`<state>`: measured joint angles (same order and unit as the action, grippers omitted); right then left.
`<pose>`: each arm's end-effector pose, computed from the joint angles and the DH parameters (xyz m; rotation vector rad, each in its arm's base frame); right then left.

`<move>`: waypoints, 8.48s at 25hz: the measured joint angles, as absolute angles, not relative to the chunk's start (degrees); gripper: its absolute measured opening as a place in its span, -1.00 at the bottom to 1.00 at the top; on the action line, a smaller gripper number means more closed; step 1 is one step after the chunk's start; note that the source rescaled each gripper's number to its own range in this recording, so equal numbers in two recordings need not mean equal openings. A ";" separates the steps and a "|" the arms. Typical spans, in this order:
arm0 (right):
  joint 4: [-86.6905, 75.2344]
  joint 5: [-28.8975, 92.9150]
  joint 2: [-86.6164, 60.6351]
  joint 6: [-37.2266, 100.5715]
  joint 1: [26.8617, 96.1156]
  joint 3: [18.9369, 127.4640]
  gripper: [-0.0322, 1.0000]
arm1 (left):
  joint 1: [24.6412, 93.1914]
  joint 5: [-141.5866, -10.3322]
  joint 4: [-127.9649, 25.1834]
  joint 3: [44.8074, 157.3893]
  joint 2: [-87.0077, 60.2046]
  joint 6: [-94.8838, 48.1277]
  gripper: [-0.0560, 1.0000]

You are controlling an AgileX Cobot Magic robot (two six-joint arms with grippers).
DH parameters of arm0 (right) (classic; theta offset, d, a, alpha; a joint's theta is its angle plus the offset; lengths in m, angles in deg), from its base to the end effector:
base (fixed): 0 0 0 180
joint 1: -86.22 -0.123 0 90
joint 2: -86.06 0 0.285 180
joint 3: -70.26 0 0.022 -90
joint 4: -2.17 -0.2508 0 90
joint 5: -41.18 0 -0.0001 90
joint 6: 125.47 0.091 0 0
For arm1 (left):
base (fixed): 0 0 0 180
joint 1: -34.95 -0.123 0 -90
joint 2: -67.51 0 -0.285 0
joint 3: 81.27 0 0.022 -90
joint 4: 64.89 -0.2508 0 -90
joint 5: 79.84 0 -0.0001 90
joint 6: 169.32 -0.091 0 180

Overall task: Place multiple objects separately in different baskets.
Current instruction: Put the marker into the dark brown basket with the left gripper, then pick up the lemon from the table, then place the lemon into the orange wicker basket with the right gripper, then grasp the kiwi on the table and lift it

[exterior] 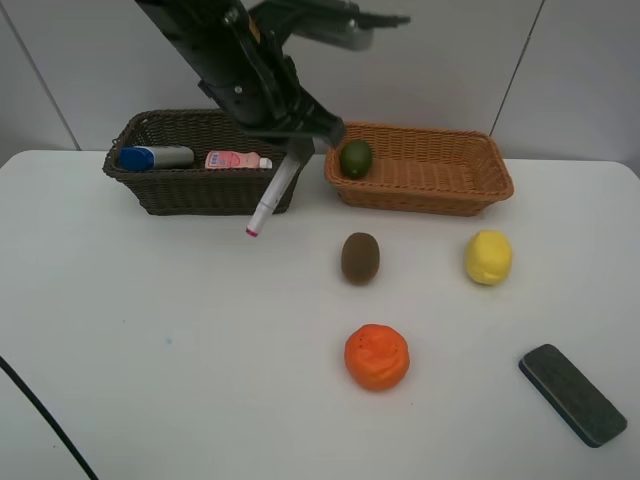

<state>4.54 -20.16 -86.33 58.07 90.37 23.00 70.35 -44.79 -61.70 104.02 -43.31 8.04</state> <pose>-0.0087 -0.0027 0.2828 0.1388 2.0233 -0.0560 0.3297 -0.2379 0.2732 0.7673 2.3555 -0.3077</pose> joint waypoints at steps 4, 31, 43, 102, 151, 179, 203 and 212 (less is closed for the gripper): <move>4.54 -20.16 -86.33 58.07 90.37 23.00 1.00 | 65.16 -45.47 -61.44 108.66 -43.25 8.22 -0.86; 4.54 -20.16 -86.33 58.07 90.37 23.00 1.00 | 48.81 -56.02 -68.10 111.85 -55.65 13.93 1.00; 4.54 -20.16 -86.33 58.07 90.37 23.00 1.00 | 47.53 -11.32 -70.90 116.46 -49.40 21.17 1.00; 4.54 -20.16 -86.33 58.07 90.37 23.00 1.00 | 43.56 -18.48 -64.27 50.55 60.10 11.01 1.00; 1.64 -6.13 28.12 60.27 79.71 62.18 1.00 | 43.36 -18.48 -64.18 50.55 60.10 10.68 1.00; 2.17 -11.48 25.36 55.93 79.76 74.43 -0.62 | 43.36 -18.48 -64.18 50.55 60.10 11.01 1.00; 1.40 -19.94 48.80 55.91 79.76 109.26 0.95 | 43.36 -18.48 -64.18 50.55 60.10 11.01 1.00; -3.64 -28.10 37.20 58.36 76.11 105.05 0.99 | 43.36 -18.48 -64.18 50.55 60.10 11.01 1.00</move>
<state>-3.64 -28.10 37.20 58.36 76.11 105.05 43.36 -18.48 -64.18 50.55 60.10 11.01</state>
